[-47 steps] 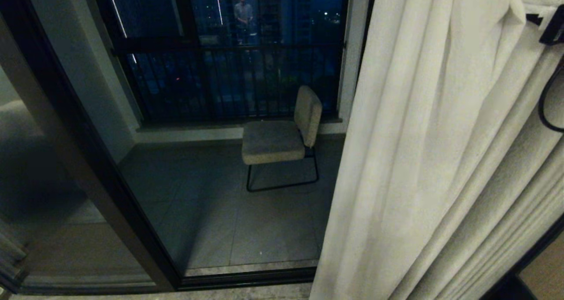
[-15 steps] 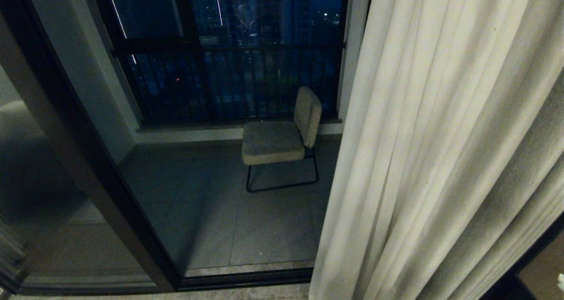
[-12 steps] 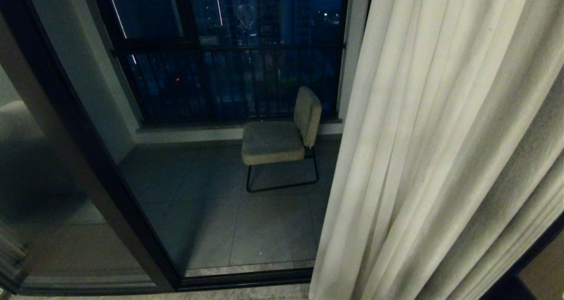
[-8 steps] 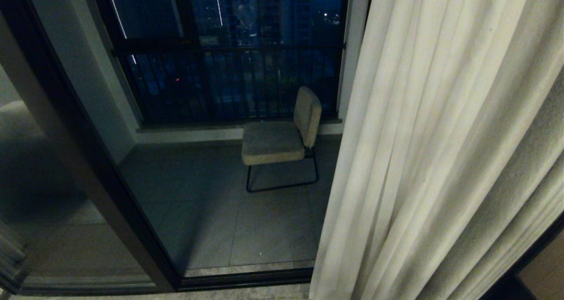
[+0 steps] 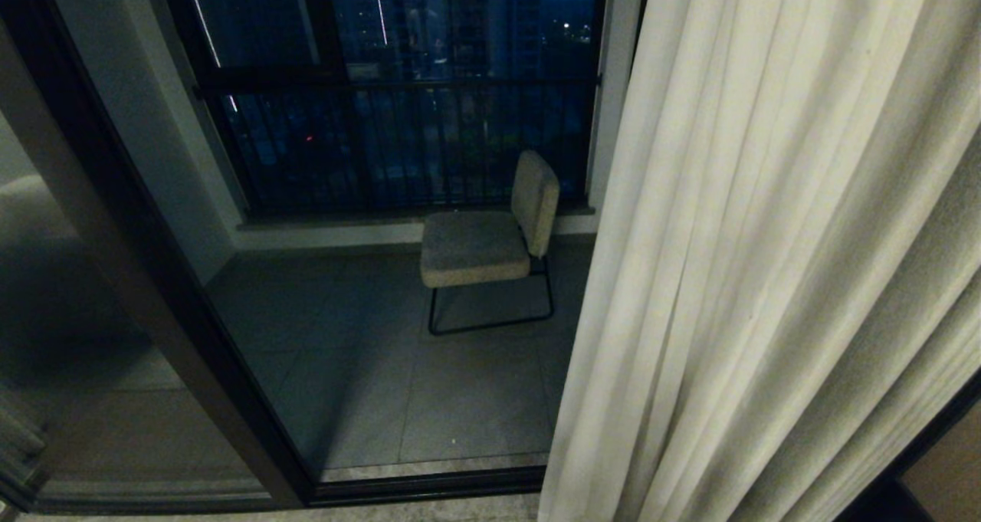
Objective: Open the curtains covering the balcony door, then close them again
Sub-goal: Close the inner curtains on both sides
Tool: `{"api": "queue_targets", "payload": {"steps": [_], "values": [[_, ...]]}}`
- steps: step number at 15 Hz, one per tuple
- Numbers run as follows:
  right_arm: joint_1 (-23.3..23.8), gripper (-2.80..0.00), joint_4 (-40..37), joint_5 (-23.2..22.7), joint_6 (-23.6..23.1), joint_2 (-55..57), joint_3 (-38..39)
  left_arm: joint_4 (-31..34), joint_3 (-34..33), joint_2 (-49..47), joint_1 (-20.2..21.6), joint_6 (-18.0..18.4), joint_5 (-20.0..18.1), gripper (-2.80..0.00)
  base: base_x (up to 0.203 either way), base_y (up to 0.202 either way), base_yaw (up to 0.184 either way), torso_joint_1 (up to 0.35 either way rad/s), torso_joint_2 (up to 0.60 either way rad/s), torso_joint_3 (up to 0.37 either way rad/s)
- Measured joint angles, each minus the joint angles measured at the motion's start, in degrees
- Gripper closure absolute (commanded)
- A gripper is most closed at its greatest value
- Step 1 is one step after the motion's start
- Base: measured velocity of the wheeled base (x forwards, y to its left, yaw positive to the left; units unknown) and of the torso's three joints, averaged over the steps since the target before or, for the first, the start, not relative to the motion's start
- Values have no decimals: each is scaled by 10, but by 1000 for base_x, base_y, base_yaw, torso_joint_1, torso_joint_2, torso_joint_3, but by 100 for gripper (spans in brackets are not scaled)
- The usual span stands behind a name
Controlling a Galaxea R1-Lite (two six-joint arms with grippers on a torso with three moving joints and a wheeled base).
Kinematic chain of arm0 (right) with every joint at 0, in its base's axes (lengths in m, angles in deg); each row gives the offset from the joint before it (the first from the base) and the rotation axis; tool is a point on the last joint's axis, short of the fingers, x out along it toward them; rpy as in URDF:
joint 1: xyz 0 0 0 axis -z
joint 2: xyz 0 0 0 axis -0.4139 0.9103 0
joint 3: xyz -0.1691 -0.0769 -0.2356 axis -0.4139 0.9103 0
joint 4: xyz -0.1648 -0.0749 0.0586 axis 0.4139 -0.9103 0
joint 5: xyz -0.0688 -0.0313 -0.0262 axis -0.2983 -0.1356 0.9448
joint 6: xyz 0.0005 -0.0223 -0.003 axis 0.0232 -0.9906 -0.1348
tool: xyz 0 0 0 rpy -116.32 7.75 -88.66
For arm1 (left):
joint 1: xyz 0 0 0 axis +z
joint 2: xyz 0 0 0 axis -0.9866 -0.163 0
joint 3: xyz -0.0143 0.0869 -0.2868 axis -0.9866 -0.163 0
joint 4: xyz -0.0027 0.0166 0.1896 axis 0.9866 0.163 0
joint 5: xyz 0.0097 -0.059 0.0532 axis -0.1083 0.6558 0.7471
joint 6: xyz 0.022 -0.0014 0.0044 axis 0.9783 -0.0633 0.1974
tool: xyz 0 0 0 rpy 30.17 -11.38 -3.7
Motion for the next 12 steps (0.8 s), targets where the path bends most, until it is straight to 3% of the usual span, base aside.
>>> {"api": "queue_targets", "payload": {"steps": [12], "values": [[0,0,0,0,0,-2,0,0,0,0,0,0,0,0,0,0,0,0,0,0]]}}
